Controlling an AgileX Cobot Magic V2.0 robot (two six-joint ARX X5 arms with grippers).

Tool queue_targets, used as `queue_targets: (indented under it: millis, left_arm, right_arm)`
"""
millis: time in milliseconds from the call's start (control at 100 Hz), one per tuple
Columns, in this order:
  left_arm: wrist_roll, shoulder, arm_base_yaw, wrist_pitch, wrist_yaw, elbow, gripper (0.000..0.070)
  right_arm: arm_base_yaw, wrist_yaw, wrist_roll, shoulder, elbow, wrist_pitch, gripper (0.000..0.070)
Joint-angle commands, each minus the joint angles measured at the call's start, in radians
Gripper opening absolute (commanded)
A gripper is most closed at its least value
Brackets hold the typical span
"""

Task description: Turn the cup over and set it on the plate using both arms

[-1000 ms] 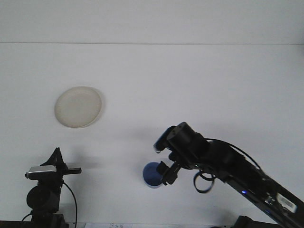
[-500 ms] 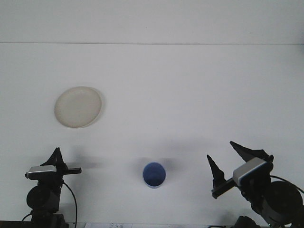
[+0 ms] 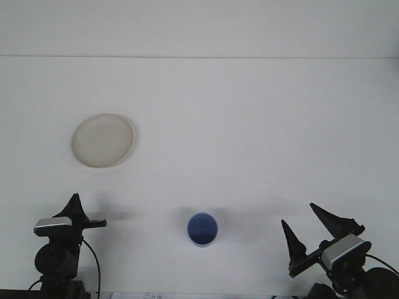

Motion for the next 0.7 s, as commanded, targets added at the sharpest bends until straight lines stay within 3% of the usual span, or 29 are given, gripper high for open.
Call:
queue_targets:
  millis: [0,90,180,250,380,490,550,650,690]
  left_arm:
    - [-0.153,-0.001,0.0,0.014,-0.005,-0.019,0.0013]
    - [-0.228,-0.002,0.0,0.024,-0.005,-0.019,0.0013]
    - [-0.352,-0.001,0.0,0.036,0.006,-0.011,0.0012]
    - [-0.415,0.003,0.0,0.018,0.05,0.027,0.0012]
    - [-0.428,0.056,-0.001,-0.049,0.118,0.151,0.0012]
    - [-0.375,0.169,-0.001,-0.129,0.203,0.301,0.0023]
    - [-0.336,0.249,-0.002,-0.177,0.268,0.39,0.0104]
    - [-0.259,0.422,-0.008,-0.274,0.411,0.566,0.0398]
    - [-0.233,0.486,-0.016,-0.317,0.467,0.632,0.048]
  right_arm:
    - [0.01,0.0,0.01,0.0,0.003,0.01,0.0543]
    - [0.01,0.0,0.01,0.0,0.003,0.01,0.0543]
    - [0.01,0.0,0.01,0.0,0.003,0.01,0.0543]
    - [0.01,0.0,0.01,0.0,0.003,0.01,0.0543]
    - [0.01,0.0,0.01,0.0,0.003,0.009,0.0543]
    - [0.01,0.0,0.01,0.0,0.003,0.009,0.0543]
    - [0.01,0.0,0.01,0.0,0.003,0.009,0.0543]
    - [0.01,0.0,0.01,0.0,0.003,0.009,0.0543]
    - [0.01,0.0,0.009,0.0,0.003,0.009,0.0543]
